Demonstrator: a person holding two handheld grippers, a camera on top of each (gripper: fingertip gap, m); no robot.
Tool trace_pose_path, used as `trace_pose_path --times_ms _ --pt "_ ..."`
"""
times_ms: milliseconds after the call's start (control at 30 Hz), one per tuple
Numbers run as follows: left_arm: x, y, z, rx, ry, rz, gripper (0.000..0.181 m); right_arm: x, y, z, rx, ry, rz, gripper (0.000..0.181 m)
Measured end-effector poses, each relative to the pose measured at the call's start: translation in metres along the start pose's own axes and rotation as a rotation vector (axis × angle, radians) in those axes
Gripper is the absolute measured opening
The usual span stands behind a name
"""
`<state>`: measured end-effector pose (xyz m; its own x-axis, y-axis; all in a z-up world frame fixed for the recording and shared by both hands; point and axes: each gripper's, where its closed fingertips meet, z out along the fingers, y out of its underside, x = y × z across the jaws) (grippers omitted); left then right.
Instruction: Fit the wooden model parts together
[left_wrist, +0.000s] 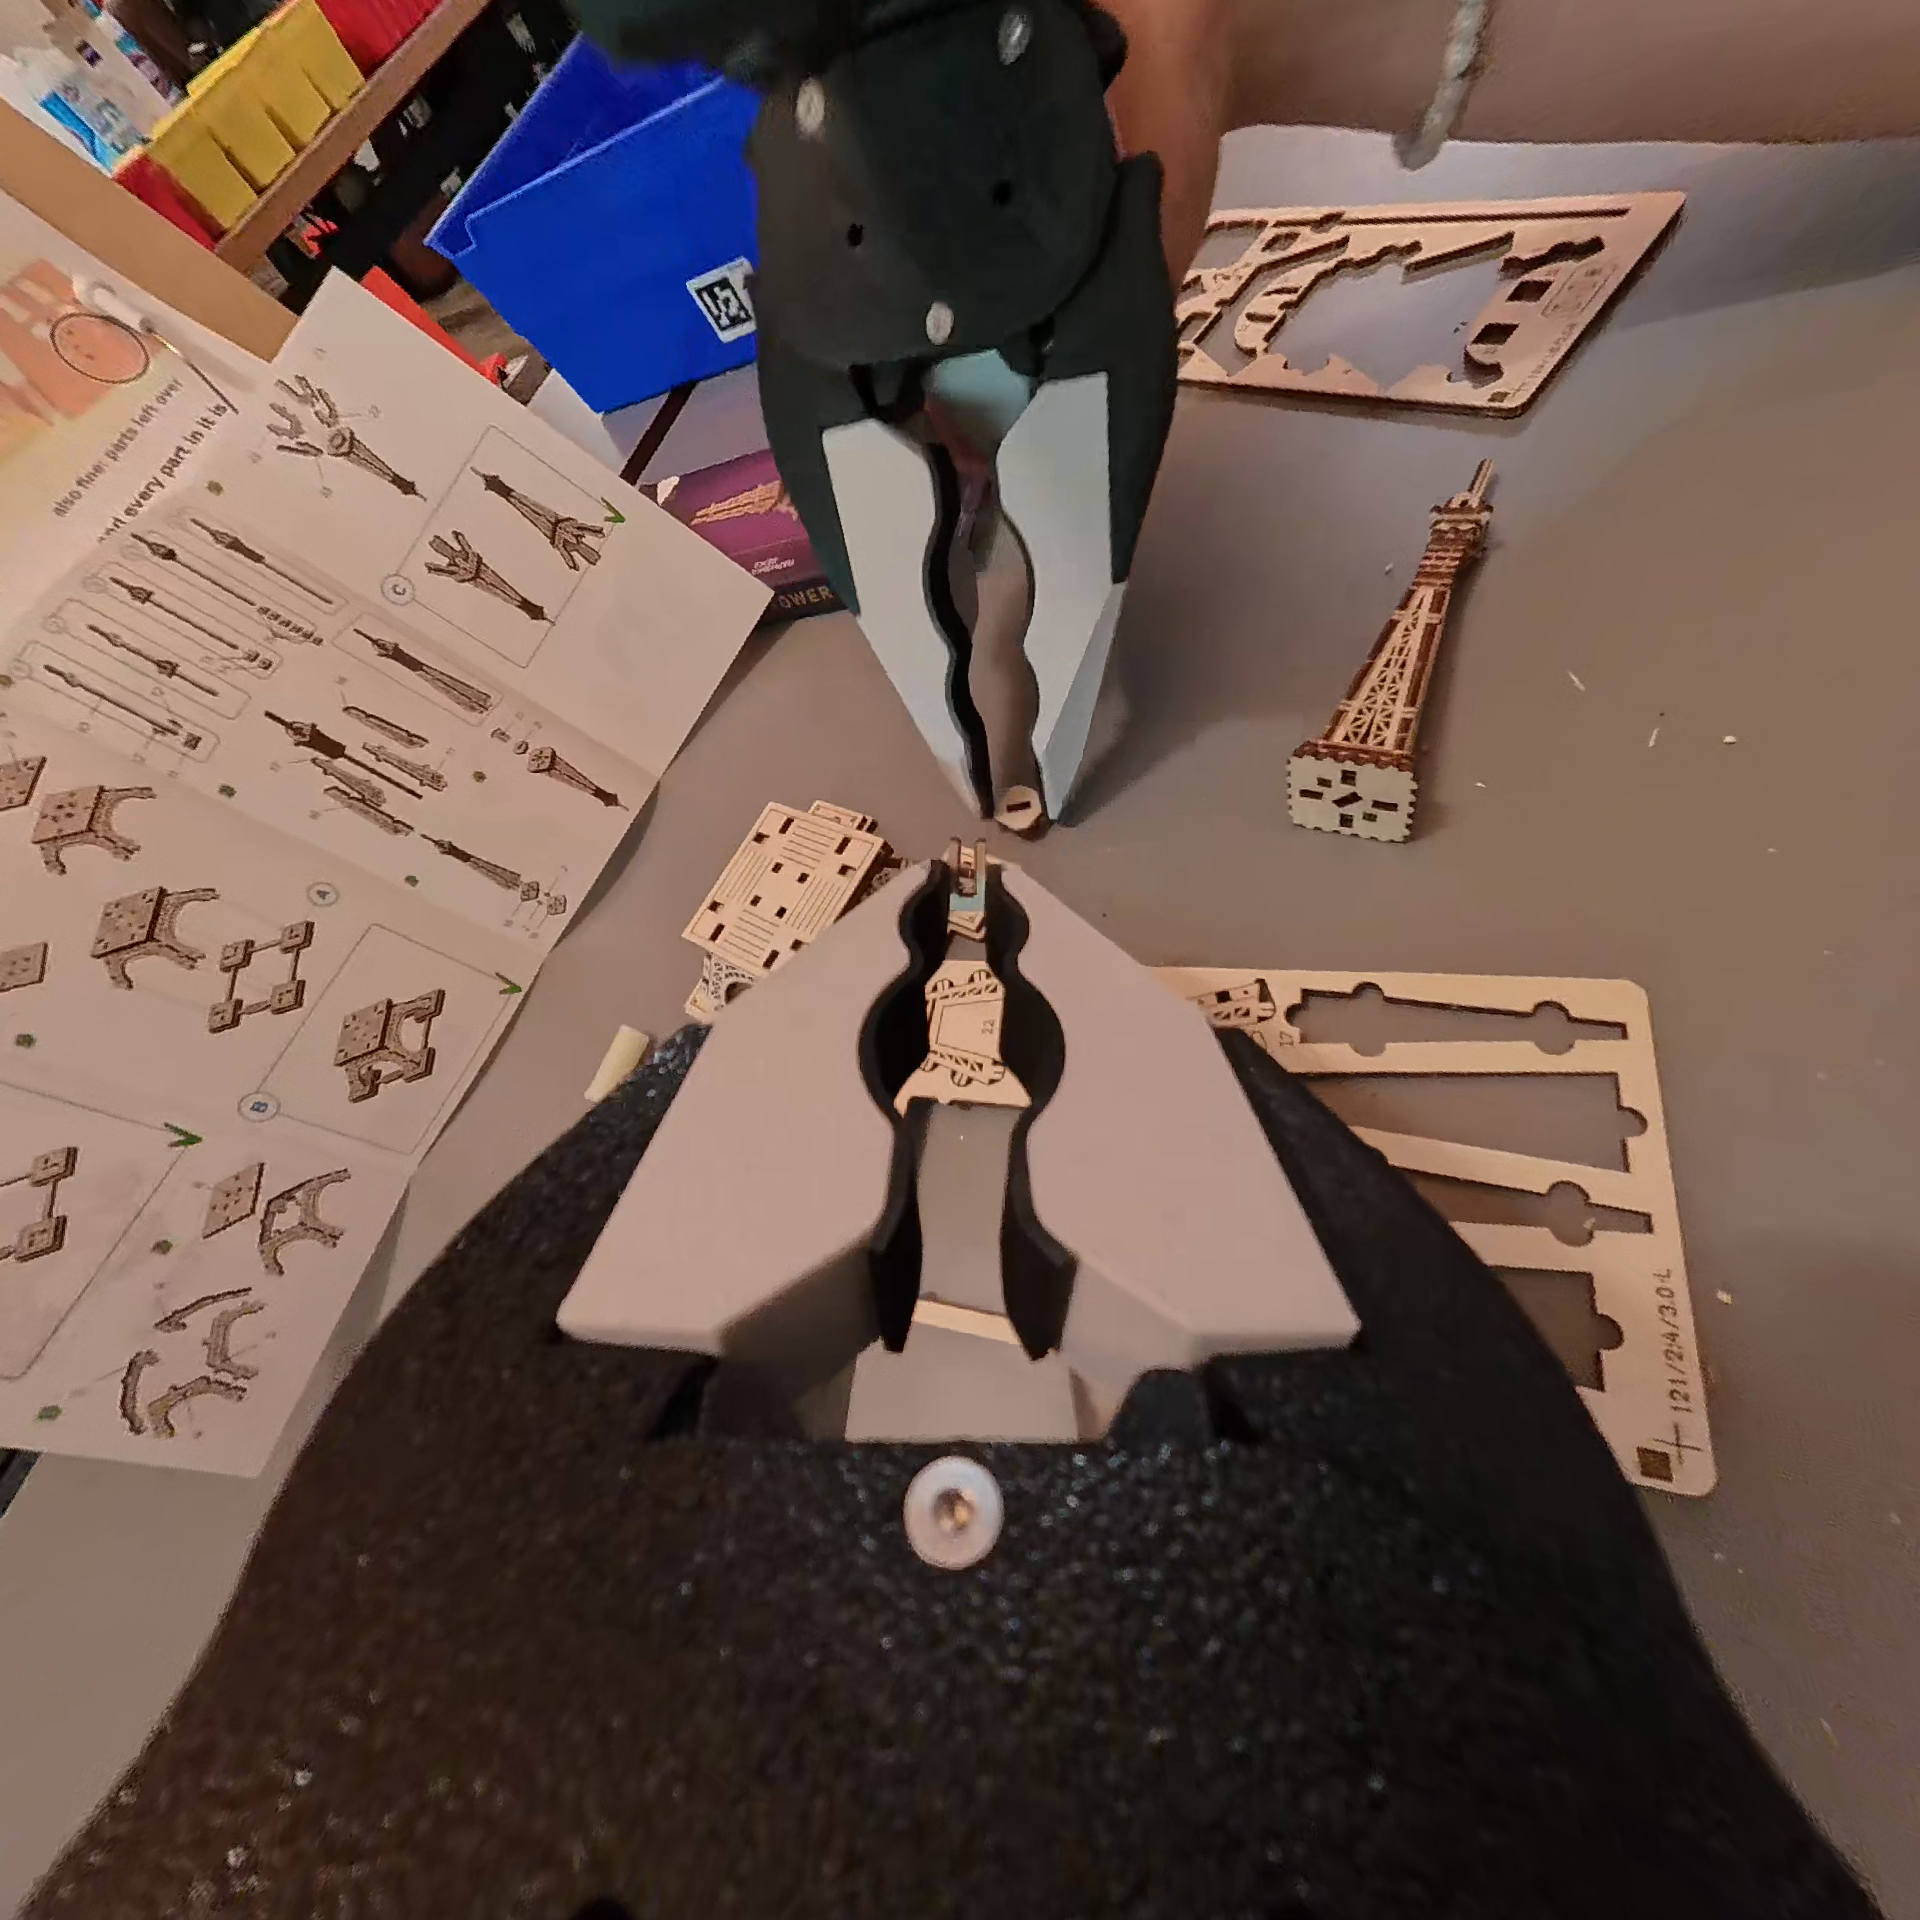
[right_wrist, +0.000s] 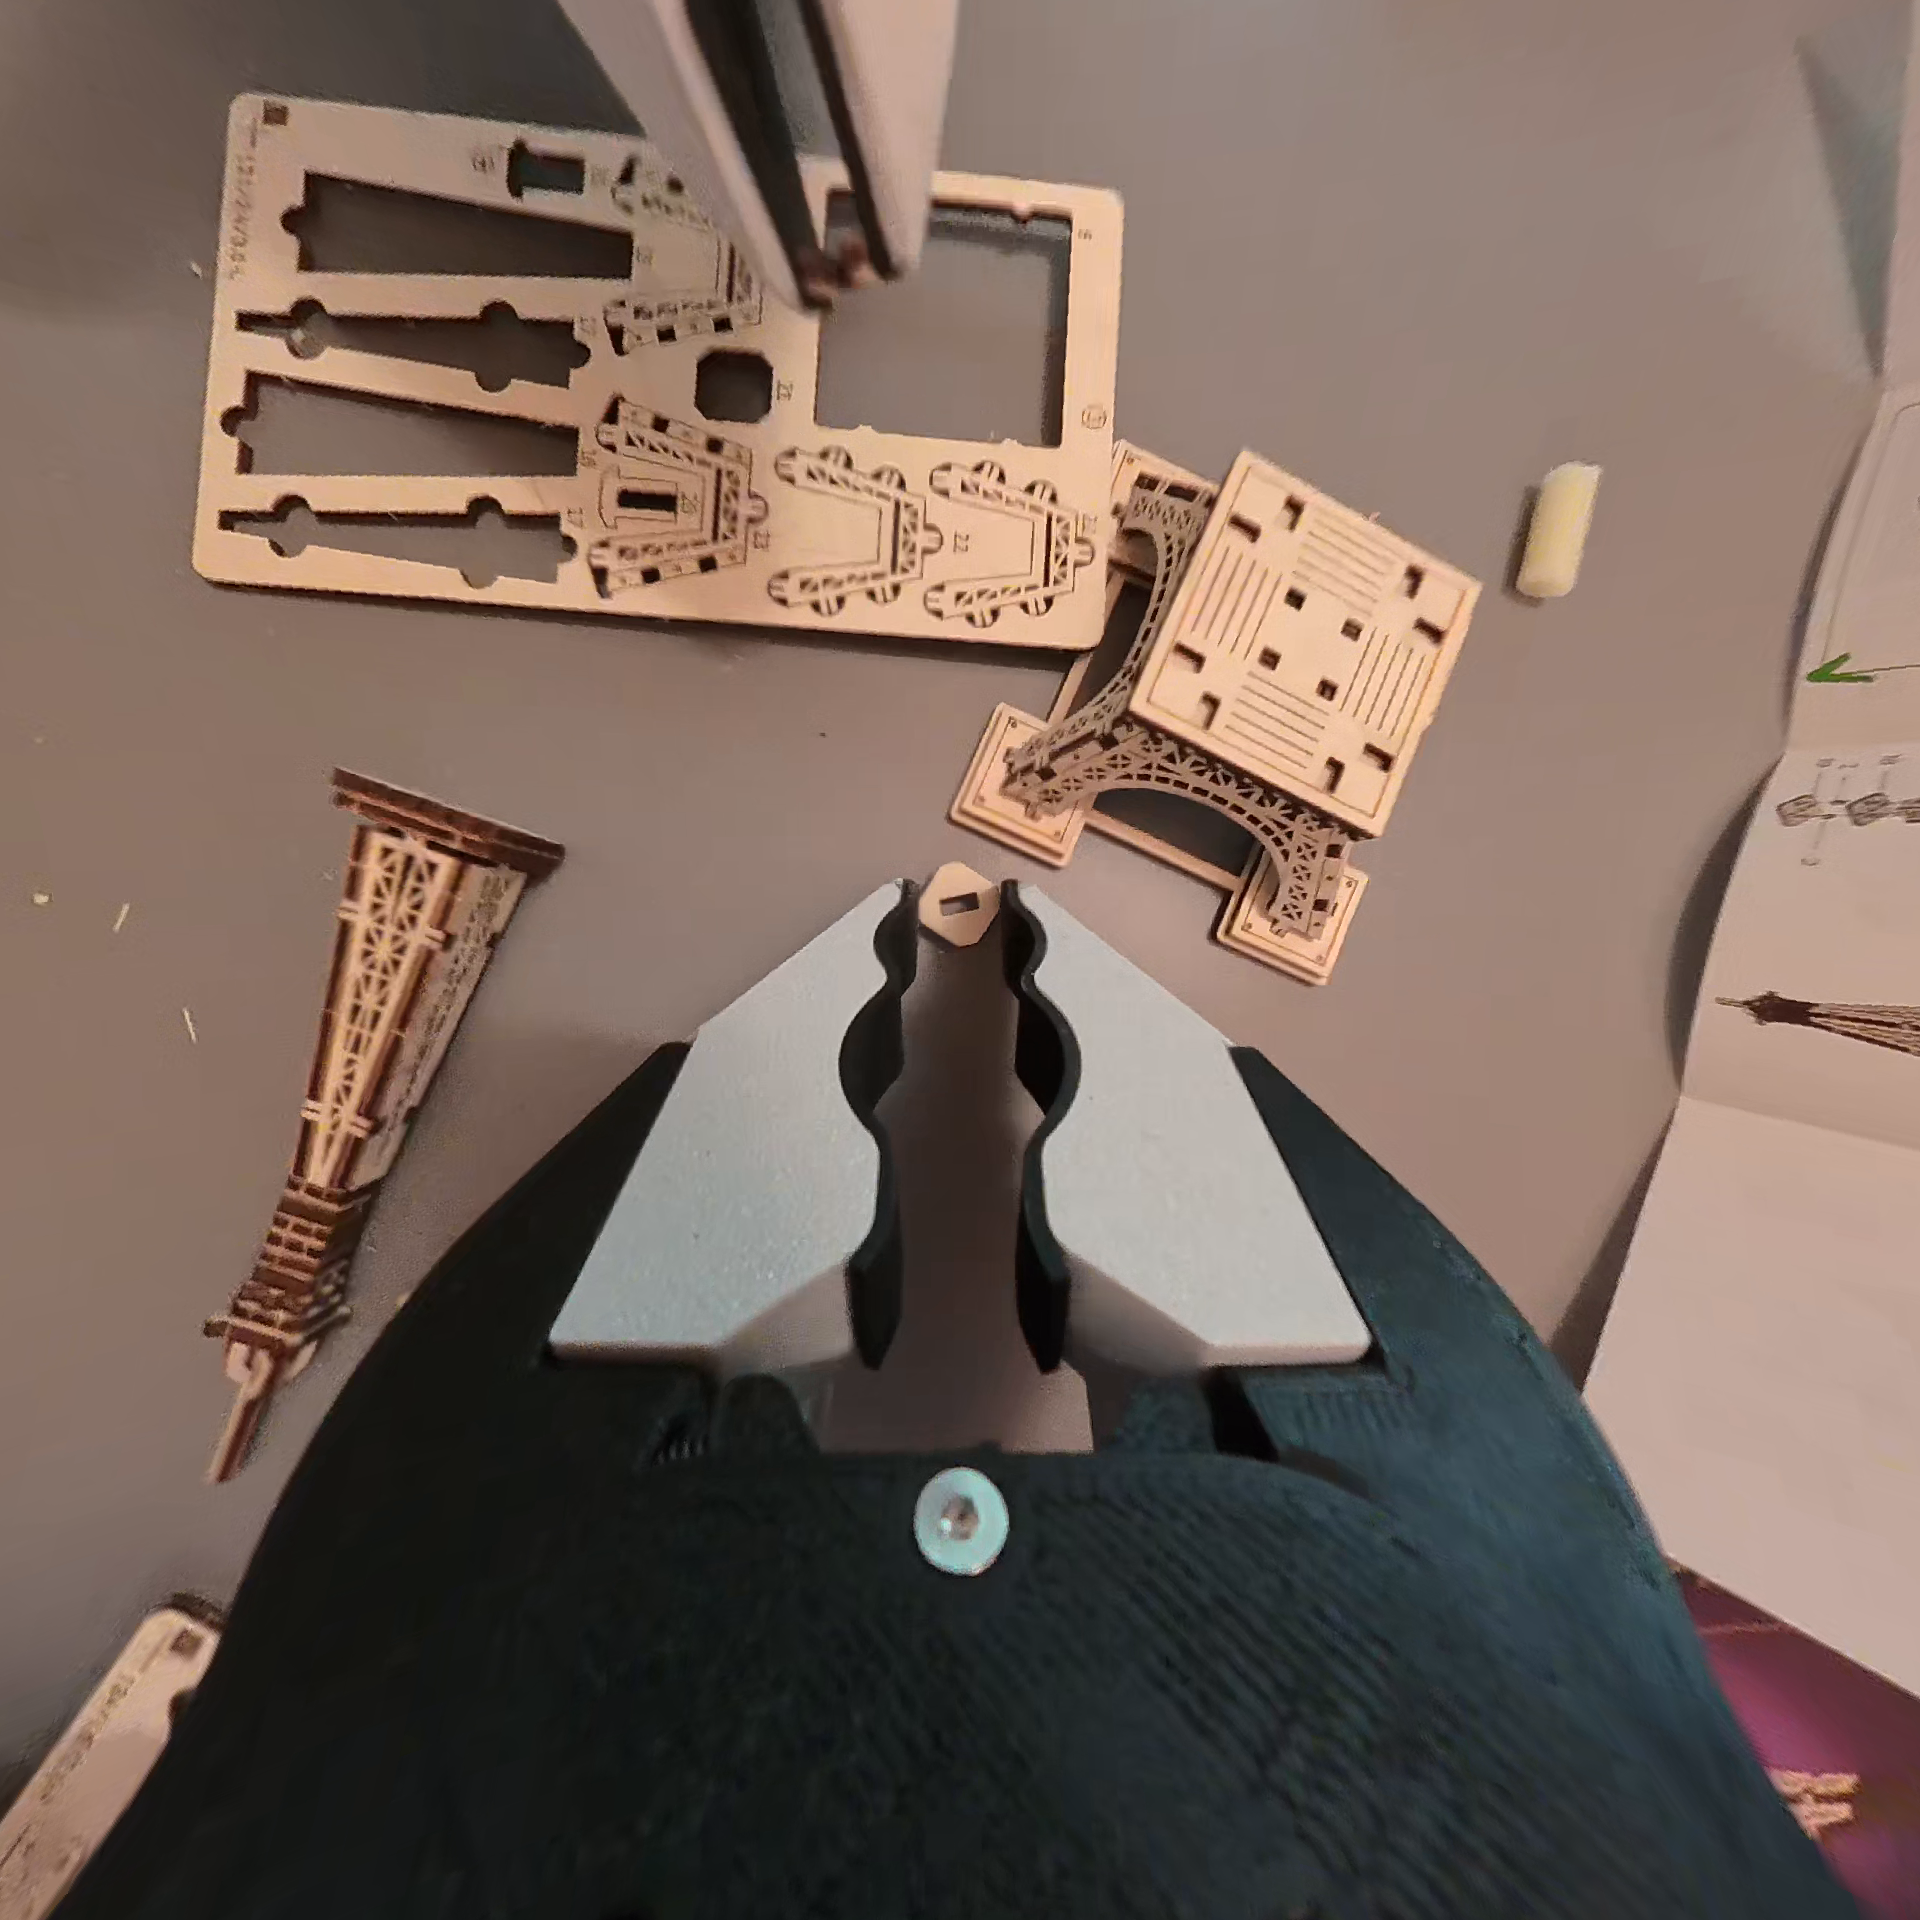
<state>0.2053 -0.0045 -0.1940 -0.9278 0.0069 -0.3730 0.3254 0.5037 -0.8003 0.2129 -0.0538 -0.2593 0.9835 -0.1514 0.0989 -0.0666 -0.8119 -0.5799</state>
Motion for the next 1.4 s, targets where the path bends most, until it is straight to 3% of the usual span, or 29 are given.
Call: trace_pose_path --times_ms 33,200,400,533,900,1400 --pt "0.0 0.001 0.001 -0.009 -0.004 0.0 0.006 -0.001 -0.005 -0.003 0.034 0.027 -0.01 0.013" --pt "0.0 -0.002 0.002 -0.013 -0.022 0.002 0.006 -0.006 -0.06 -0.039 0.334 0.188 -0.089 0.013" --pt "0.0 -0.01 0.004 0.002 -0.054 0.026 0.005 -0.02 -0.093 -0.055 0.422 0.206 -0.164 0.013" --pt "0.0 -0.012 0.003 0.015 -0.061 0.031 0.005 -0.016 -0.089 -0.045 0.339 0.234 -0.19 0.014" --pt "-0.007 -0.021 -0.005 0.066 -0.109 0.054 0.005 -0.011 -0.092 -0.064 0.474 0.228 -0.128 0.013" --pt "-0.01 -0.036 -0.017 0.198 -0.125 0.077 0.005 -0.012 -0.099 -0.075 0.506 0.241 -0.147 0.013"
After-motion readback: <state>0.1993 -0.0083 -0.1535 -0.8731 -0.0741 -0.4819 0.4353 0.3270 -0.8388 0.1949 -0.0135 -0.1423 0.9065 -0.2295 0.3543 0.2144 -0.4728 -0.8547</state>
